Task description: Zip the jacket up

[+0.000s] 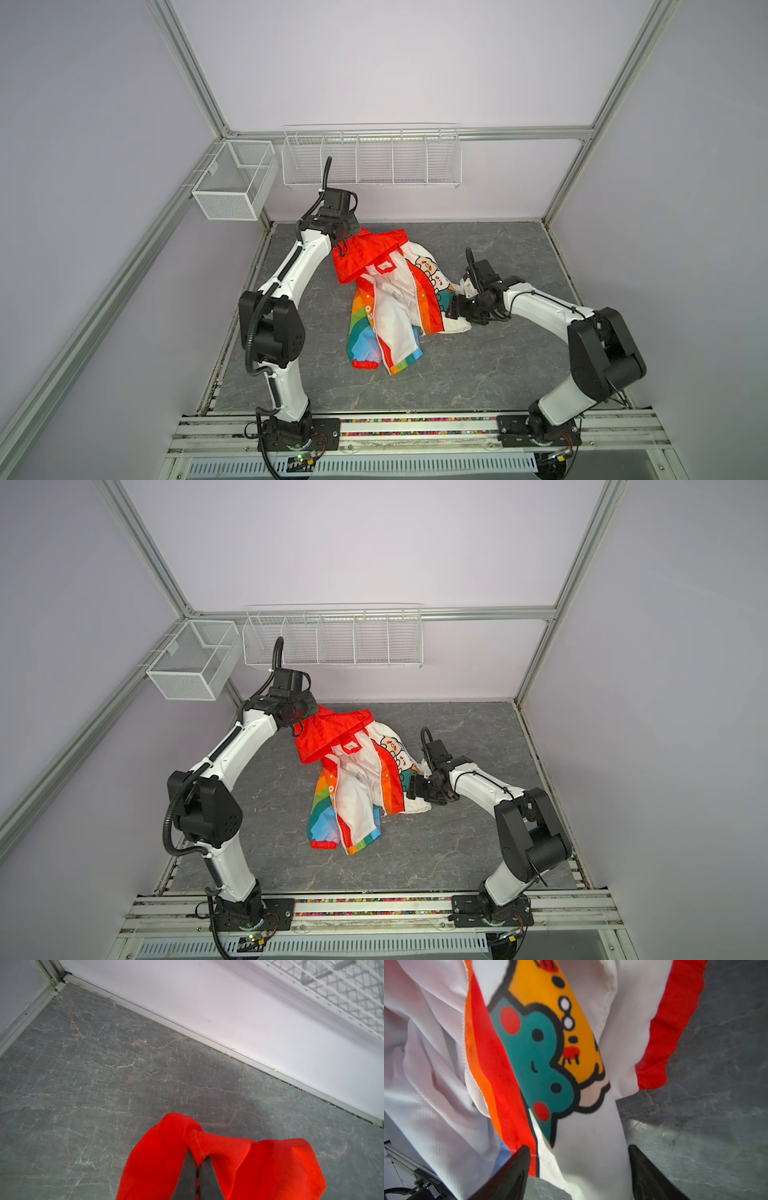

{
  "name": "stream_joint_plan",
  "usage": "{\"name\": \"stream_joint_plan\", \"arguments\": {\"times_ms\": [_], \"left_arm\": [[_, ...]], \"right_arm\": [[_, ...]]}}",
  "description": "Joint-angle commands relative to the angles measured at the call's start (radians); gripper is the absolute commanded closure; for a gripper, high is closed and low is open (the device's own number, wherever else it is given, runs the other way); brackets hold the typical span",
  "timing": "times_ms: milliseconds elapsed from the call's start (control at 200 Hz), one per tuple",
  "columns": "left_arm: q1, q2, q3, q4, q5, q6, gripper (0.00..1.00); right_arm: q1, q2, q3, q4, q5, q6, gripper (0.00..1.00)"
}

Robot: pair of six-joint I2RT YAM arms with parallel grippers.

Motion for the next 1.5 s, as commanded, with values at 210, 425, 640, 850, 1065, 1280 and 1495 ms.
{"name": "stream_joint_plan", "arguments": {"times_ms": [210, 425, 640, 850, 1065, 1280, 1495], "left_arm": [[0.008, 0.079, 0.144, -0.063, -0.034, -0.001, 0.50], [-0.011, -0.127, -0.115, -0.016, 0.041, -0.036, 0.51], [-0.134, -0.320, -0.492, 0.100, 0.128, -0.115, 0.52], [-0.228, -0.335, -0.669, 0.203, 0.155, -0.190, 0.56], [-0.231, -0.282, -0.649, 0.226, 0.162, -0.179, 0.57], [-0.230, -0.115, -0.501, 0.201, 0.192, -0.127, 0.57], [-0.227, 0.081, -0.291, 0.127, 0.178, -0.075, 0.58]], "right_arm": [[0.016, 0.070, 0.044, 0.013, -0.016, 0.015, 0.33], [0.016, 0.057, 0.053, 0.007, -0.028, 0.013, 0.54], [0.012, -0.006, 0.054, -0.025, -0.031, 0.011, 0.75], [-0.019, -0.103, 0.044, -0.087, -0.018, -0.003, 0.91], [-0.083, -0.228, 0.029, -0.178, -0.001, -0.044, 0.93], [-0.141, -0.301, -0.002, -0.237, -0.012, -0.070, 0.93], [-0.144, -0.294, -0.069, -0.244, 0.026, -0.064, 0.93]]}}
